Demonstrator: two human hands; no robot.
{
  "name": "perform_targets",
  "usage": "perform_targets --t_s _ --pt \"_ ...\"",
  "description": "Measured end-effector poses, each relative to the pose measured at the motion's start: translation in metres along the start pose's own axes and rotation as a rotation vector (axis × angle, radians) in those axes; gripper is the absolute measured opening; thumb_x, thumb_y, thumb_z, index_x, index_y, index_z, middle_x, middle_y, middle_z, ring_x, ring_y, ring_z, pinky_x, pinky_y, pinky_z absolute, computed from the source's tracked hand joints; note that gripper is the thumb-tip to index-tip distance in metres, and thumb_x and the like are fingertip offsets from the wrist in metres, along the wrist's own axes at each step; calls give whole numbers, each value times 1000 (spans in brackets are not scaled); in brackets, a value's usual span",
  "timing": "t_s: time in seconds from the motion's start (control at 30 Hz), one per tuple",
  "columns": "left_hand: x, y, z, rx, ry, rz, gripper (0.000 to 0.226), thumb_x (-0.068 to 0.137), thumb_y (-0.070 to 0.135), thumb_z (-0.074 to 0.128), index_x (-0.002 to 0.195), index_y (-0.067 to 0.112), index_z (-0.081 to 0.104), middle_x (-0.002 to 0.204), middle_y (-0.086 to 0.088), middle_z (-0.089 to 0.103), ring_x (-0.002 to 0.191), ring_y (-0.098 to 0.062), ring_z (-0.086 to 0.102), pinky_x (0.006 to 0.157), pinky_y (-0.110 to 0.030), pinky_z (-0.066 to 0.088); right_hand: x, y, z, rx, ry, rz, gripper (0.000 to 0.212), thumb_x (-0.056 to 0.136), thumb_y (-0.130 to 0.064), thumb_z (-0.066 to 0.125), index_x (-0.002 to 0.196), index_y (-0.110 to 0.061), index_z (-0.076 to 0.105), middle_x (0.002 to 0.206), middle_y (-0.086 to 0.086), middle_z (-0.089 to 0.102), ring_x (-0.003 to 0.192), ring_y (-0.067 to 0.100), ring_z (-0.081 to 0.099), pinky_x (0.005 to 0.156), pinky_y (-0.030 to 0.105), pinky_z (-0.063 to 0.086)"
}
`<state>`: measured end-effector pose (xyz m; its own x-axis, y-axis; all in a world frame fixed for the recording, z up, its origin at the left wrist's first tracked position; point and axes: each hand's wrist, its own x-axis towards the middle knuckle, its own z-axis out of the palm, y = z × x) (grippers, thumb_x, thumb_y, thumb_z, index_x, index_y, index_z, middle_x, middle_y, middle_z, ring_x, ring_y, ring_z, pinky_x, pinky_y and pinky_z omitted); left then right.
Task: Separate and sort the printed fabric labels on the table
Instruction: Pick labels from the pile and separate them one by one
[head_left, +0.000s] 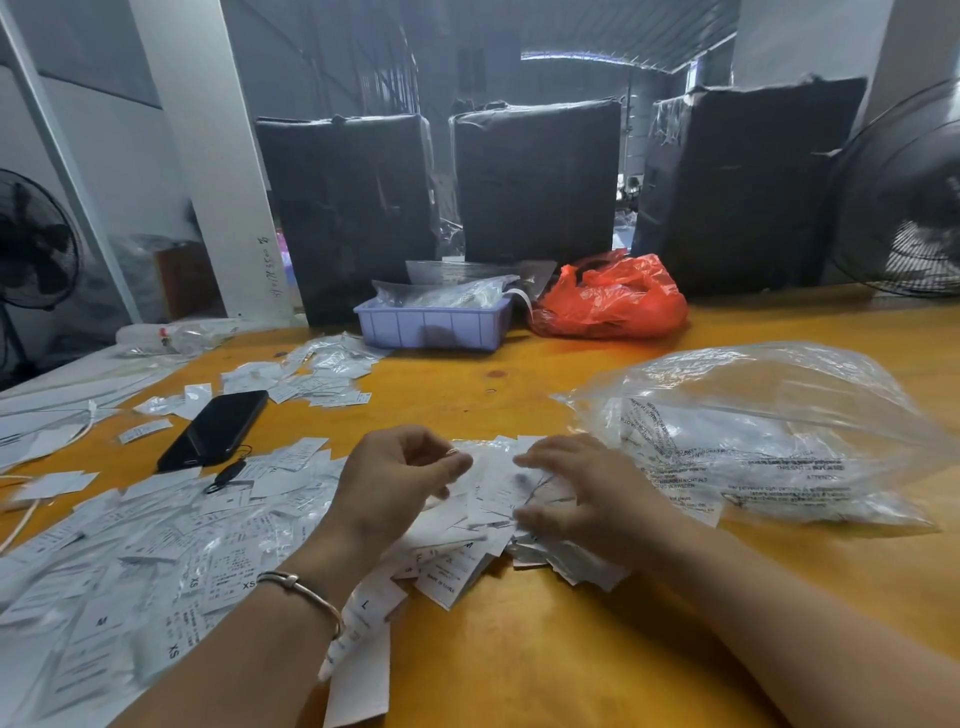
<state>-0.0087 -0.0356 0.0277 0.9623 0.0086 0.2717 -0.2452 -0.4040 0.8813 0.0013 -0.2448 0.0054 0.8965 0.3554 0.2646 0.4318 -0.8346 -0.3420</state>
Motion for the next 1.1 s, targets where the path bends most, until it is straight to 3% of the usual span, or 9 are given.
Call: perform_targets --t_s 0.17,0.33,0.53,0.67,0.8,0.93,1.1 --pt "-1 1 2 -53 -11 -8 4 83 8 74 83 7 70 74 -3 73 61 -6 67 53 -10 45 2 -1 6 -73 21 -38 52 84 -61 57 129 -35 56 134 -13 51 128 9 37 103 34 27" --pt "-2 2 2 -130 -61 -70 10 82 -4 70 87 3 65 80 -8 75 74 -19 73 69 -30 55 1 -2 4 -14 56 -69 37 84 -55 61 113 -34 67 119 -12 61 115 9 48 98 33 37" --pt "-2 3 1 -205 -71 -118 26 74 -6 76 95 7 67 78 -9 73 79 -24 73 65 -25 56 -1 -10 1 129 179 36 22 74 -46 75 82 -26 70 92 -10 68 89 10 58 87 36 44" --pt "-4 3 2 -234 -116 -123 12 80 0 73 89 7 72 80 -10 75 78 -18 73 71 -26 58 -1 -14 0 170 173 103 41 67 -34 83 102 -25 64 91 -17 56 89 8 54 88 33 43" --pt "-4 4 3 -227 -140 -104 6 81 2 73 84 7 73 83 -13 75 77 -17 72 73 -28 56 -1 -14 0 236 167 175 62 65 -31 86 119 -20 60 99 -6 56 89 12 52 79 27 43" --pt "-6 8 2 -253 -151 -40 7 84 0 69 90 4 69 85 -10 76 76 -23 74 63 -24 57 -2 -11 0 259 219 195 38 66 -25 86 97 -20 65 83 -8 53 79 12 52 71 26 44" --pt "-7 9 4 -184 -177 23 20 80 3 75 98 9 67 82 -6 76 75 -19 73 66 -23 58 -2 -7 -2 351 305 163 16 71 -17 80 72 -17 65 75 -5 61 73 12 56 67 30 47"
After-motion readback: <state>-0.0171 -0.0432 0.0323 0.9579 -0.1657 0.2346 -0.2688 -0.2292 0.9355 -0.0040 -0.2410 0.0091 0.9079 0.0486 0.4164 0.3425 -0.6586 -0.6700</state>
